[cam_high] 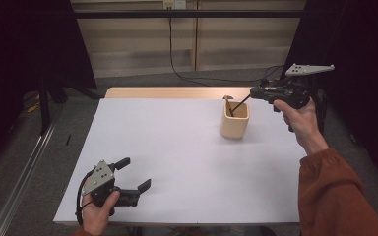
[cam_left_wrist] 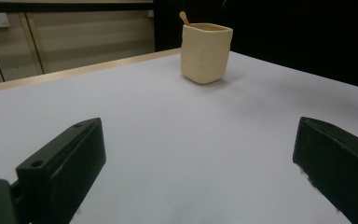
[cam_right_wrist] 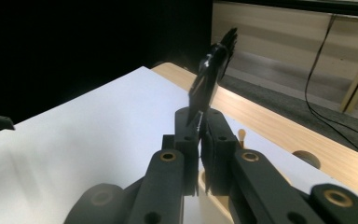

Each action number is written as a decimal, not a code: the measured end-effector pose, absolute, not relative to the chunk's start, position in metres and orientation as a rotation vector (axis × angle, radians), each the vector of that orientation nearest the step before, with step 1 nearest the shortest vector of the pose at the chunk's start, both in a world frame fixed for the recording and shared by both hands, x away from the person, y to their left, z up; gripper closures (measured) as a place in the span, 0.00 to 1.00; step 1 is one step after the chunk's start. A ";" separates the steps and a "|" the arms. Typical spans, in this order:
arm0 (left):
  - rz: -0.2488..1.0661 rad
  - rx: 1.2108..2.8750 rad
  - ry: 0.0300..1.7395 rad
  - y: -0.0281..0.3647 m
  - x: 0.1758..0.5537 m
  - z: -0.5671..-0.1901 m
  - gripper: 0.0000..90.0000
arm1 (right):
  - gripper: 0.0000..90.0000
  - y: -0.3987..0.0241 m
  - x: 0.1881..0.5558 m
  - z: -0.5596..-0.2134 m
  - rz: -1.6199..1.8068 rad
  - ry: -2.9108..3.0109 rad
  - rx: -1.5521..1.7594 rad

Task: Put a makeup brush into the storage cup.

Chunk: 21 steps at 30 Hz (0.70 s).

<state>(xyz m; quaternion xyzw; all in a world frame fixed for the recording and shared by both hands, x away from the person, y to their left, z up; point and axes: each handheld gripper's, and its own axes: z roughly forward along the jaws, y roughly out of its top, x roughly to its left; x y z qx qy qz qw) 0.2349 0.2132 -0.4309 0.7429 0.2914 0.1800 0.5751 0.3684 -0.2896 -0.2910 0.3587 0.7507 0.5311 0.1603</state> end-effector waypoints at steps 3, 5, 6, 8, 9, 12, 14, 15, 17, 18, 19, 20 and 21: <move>0.421 1.742 0.686 0.213 0.236 -0.432 0.03 | 0.94 -0.291 0.372 -0.291 1.502 2.136 1.043; 0.424 1.744 0.685 0.213 0.236 -0.432 0.03 | 0.94 -0.292 0.373 -0.293 1.489 2.132 1.057; 0.420 1.743 0.687 0.214 0.236 -0.432 0.03 | 0.94 -0.293 0.375 -0.294 1.477 2.131 1.065; 0.424 1.745 0.686 0.214 0.236 -0.432 0.03 | 0.95 -0.294 0.377 -0.295 1.469 2.129 1.077; 0.424 1.744 0.685 0.214 0.236 -0.432 0.03 | 0.94 -0.295 0.378 -0.296 1.464 2.129 1.085; 0.426 1.745 0.685 0.214 0.236 -0.432 0.03 | 0.94 -0.296 0.382 -0.298 1.438 2.129 1.107; 0.421 1.743 0.687 0.214 0.236 -0.432 0.03 | 0.94 -0.298 0.384 -0.300 1.423 2.126 1.121; 0.425 1.745 0.686 0.214 0.236 -0.432 0.03 | 0.94 -0.298 0.385 -0.300 1.416 2.124 1.127; 0.425 1.741 0.687 0.214 0.236 -0.432 0.03 | 0.94 -0.299 0.387 -0.301 1.412 2.121 1.133; 0.427 1.742 0.686 0.214 0.236 -0.432 0.03 | 0.94 -0.299 0.387 -0.301 1.410 2.117 1.136; 0.434 1.746 0.682 0.214 0.236 -0.432 0.03 | 0.94 -0.298 0.388 -0.302 1.406 2.122 1.138; 0.433 1.745 0.680 0.213 0.236 -0.432 0.03 | 0.94 -0.298 0.389 -0.302 1.401 2.122 1.138; 0.429 1.746 0.679 0.213 0.236 -0.432 0.03 | 0.94 -0.297 0.389 -0.303 1.405 2.118 1.148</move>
